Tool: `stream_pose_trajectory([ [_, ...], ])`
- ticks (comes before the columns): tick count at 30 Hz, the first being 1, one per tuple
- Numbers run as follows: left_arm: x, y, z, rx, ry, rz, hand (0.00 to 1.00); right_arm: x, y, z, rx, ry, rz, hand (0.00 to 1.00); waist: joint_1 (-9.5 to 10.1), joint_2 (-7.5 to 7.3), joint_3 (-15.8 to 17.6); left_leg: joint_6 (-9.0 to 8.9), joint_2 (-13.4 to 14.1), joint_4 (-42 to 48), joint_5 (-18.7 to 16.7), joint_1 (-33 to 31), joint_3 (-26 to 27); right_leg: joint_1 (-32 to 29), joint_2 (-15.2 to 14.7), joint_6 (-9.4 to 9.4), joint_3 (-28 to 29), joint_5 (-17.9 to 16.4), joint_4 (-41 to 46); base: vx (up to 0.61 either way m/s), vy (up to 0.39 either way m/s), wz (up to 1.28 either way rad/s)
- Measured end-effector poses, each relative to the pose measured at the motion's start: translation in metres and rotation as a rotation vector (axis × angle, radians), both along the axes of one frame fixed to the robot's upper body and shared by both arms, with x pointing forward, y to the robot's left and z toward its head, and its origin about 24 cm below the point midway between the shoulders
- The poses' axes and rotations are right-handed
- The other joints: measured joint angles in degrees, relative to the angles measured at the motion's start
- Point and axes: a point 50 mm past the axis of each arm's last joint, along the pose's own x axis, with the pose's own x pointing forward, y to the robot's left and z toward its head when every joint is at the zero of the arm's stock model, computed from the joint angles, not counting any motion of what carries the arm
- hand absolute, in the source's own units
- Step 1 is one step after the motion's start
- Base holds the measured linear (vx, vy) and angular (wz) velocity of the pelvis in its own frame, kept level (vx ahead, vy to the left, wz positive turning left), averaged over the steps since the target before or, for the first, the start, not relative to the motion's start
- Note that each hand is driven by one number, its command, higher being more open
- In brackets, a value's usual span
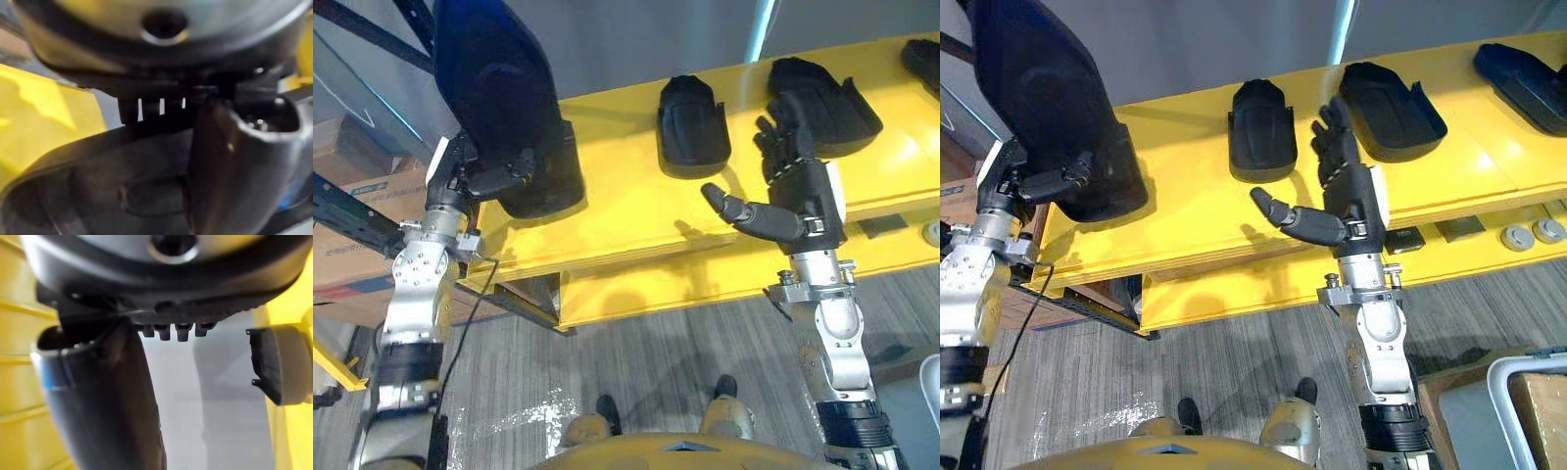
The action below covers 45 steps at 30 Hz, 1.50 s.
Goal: Walk over and take three plastic housings, then place them on the shelf
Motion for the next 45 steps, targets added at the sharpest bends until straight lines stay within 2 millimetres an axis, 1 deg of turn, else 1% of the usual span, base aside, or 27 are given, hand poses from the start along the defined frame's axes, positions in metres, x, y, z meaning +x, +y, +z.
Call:
stream_pose_trajectory([
  [2, 0.008, 0.005, -0.001, 0.001, 0.039, 0.016, 0.0, 0.0, 0.009, -0.002, -0.006, 0.009, 0.062, 1.0, -0.14, 0.08, 0.9, 0.03, 0.0, 0.02, 0.11, 0.04, 0.81, -1.06, -0.12, -0.3, 0.93, -0.51, 1.45, -0.05, -0.018, -0.15],
  [3, 0.015, 0.002, -0.001, 0.002, 0.06, 0.007, 0.0, -0.001, 0.016, -0.004, -0.013, 0.018, 0.102, 1.0, -0.17, 0.05, 1.42, 0.08, -0.02, 0.01, 0.29, -0.1, 0.9, -1.78, -0.27, -0.44, 1.17, -0.9, 2.36, -0.05, -0.024, -0.09],
  [4, 0.018, 0.0, -0.001, 0.002, 0.07, 0.0, 0.0, -0.001, 0.02, -0.006, -0.015, 0.025, 0.123, 1.0, -0.19, 0.02, 1.51, 0.08, -0.03, 0.01, 0.38, -0.29, 0.91, -2.2, -0.36, -0.42, 1.3, -1.07, 2.87, -0.05, -0.035, -0.02],
  [5, 0.024, -0.005, -0.002, 0.007, 0.086, -0.018, 0.0, -0.001, 0.028, -0.008, -0.016, 0.034, 0.17, 1.0, -0.21, -0.01, 1.63, 0.1, -0.04, 0.0, 0.58, -0.69, 0.96, -3.12, -0.48, -0.69, 1.52, -1.52, 3.86, -0.04, -0.042, -0.01],
  [7, 0.032, -0.015, 0.004, -0.017, 0.089, -0.069, 0.0, -0.003, 0.044, -0.01, -0.029, 0.055, 0.256, 1.0, -0.31, -0.05, 2.52, 0.05, -0.02, -0.23, 1.05, -0.76, 0.94, -4.09, -0.72, -0.83, 1.73, -2.37, 5.72, -0.04, -0.049, 0.0],
  [9, 0.036, -0.018, 0.008, -0.016, 0.086, -0.085, 0.0, -0.004, 0.051, -0.012, -0.034, 0.065, 0.294, 1.0, -0.26, -0.11, 2.73, -0.02, -0.02, -0.5, 1.32, -0.8, 1.09, -4.77, -0.76, -0.98, 2.06, -2.73, 6.56, -0.04, -0.038, -0.02],
  [10, 0.04, -0.022, 0.01, -0.039, 0.093, -0.109, 0.0, -0.006, 0.059, -0.012, -0.037, 0.073, 0.333, 1.0, -0.4, -0.12, 2.99, -0.07, -0.01, -0.9, 1.7, -0.84, 1.11, -5.27, -0.79, -1.12, 2.11, -2.99, 7.21, -0.04, -0.038, -0.02],
  [12, 0.044, -0.026, 0.01, -0.086, 0.115, -0.137, 0.0, -0.009, 0.066, -0.01, -0.036, 0.066, 0.365, 1.0, -0.54, -0.18, 3.2, -0.13, 0.14, -0.9, 1.84, -0.93, 1.24, -5.51, -0.72, -1.2, 2.19, -3.09, 7.49, -0.02, -0.021, 0.0],
  [15, 0.046, -0.027, 0.006, -0.16, 0.153, -0.155, 0.0, -0.012, 0.071, -0.004, -0.027, 0.04, 0.385, 1.0, -0.91, -0.32, 3.5, -0.16, 0.2, -0.85, 1.86, -0.96, 1.51, -5.67, -0.69, -1.21, 2.38, -3.09, 7.58, -0.01, -0.004, -0.01],
  [17, 0.049, -0.028, 0.01, -0.19, 0.157, -0.153, 0.0, -0.013, 0.073, 0.0, -0.022, 0.021, 0.391, 1.0, -0.88, -0.62, 4.34, -0.16, 0.21, -0.74, 1.86, -1.03, 1.62, -5.7, -0.73, -1.21, 2.49, -3.09, 7.73, -0.04, -0.007, -0.02],
  [21, 0.056, -0.027, 0.014, -0.284, 0.174, -0.106, 0.0, -0.01, 0.082, 0.005, -0.011, 0.007, 0.421, 1.0, -0.91, -1.16, 5.09, -0.14, 0.4, 0.07, 1.91, -2.62, 1.54, -6.84, -0.74, -1.15, 2.47, -2.98, 7.81, -0.03, -0.013, 0.02],
  [24, 0.057, -0.022, 0.014, -0.306, 0.176, -0.058, 0.0, -0.011, 0.088, 0.006, 0.008, 0.017, 0.429, 1.0, -0.85, -1.66, 5.51, -0.14, 0.44, 0.18, 1.91, -2.93, 1.49, -7.28, -0.79, -1.15, 2.48, -2.98, 8.2, 0.0, 0.0, 0.0],
  [25, 0.059, -0.019, 0.017, -0.313, 0.176, -0.039, 0.0, -0.013, 0.09, 0.01, 0.014, 0.006, 0.434, 1.0, -0.69, -1.93, 6.37, -0.15, 0.43, 0.3, 1.91, -2.92, 1.42, -7.29, -0.85, -1.15, 2.47, -2.99, 8.41, 0.0, 0.0, 0.0],
  [27, 0.06, -0.016, 0.02, -0.329, 0.168, -0.021, 0.0, -0.015, 0.093, 0.016, 0.018, -0.016, 0.444, 1.0, -0.54, -2.21, 7.08, -0.15, 0.45, 0.48, 1.92, -3.3, 1.26, -7.59, -0.89, -1.15, 2.37, -2.99, 8.48, -0.01, -0.013, 0.04],
  [28, 0.061, -0.016, 0.021, -0.334, 0.165, -0.02, 0.0, -0.015, 0.093, 0.017, 0.018, -0.023, 0.445, 1.0, -0.47, -2.32, 7.15, -0.14, 0.45, 0.66, 1.92, -3.62, 1.16, -7.7, -0.91, -1.15, 2.32, -2.99, 8.5, -0.01, -0.015, 0.08],
  [30, 0.064, -0.017, 0.03, -0.311, 0.155, -0.012, 0.0, -0.014, 0.095, 0.022, 0.02, -0.039, 0.439, 1.0, -0.21, -2.9, 7.65, -0.14, 0.53, 1.19, 1.9, -4.01, 0.81, -7.71, -0.98, -1.15, 2.05, -2.99, 8.55, -0.01, -0.015, 0.07],
  [34, 0.069, -0.017, 0.035, -0.279, 0.158, -0.003, 0.0, -0.013, 0.101, 0.024, 0.026, -0.046, 0.447, 1.0, -0.13, -2.96, 7.86, -0.14, 0.53, 1.26, 1.9, -4.2, 0.71, -7.71, -1.02, -1.16, 1.97, -2.99, 8.55, 0.0, 0.0, 0.0],
  [38, 0.073, -0.019, 0.045, -0.239, 0.146, -0.021, 0.0, -0.013, 0.101, 0.025, 0.036, -0.042, 0.432, 1.0, -0.07, -2.92, 8.97, -0.13, 0.62, 1.63, 1.89, -4.55, 0.6, -7.69, -1.03, -1.16, 1.89, -2.99, 8.55, 0.0, -0.002, 0.01],
  [39, 0.074, -0.019, 0.047, -0.22, 0.146, -0.024, 1.0, -0.013, 0.101, 0.025, 0.037, -0.042, 0.431, 1.0, -0.09, -2.93, 9.02, -0.11, 0.71, 1.9, 1.83, -4.71, 0.55, -7.69, -1.01, -1.15, 1.82, -2.99, 8.54, 0.0, 0.0, 0.0],
  [42, 0.076, -0.02, 0.05, -0.203, 0.155, -0.031, 1.0, -0.012, 0.102, 0.025, 0.042, -0.041, 0.426, 1.0, -0.05, -2.88, 9.13, -0.15, 0.86, 2.16, 1.76, -4.75, 0.56, -7.69, -0.94, -1.15, 1.81, -2.98, 8.56, 0.0, 0.0, 0.0],
  [45, 0.077, -0.018, 0.045, -0.147, 0.193, 0.003, 1.0, -0.011, 0.102, 0.027, 0.044, -0.048, 0.421, 1.0, -0.18, -2.83, 9.58, -0.21, 0.97, 2.28, 1.71, -4.69, 0.75, -7.68, -0.85, -1.13, 1.97, -2.95, 8.57, -0.01, -0.007, -0.03],
])
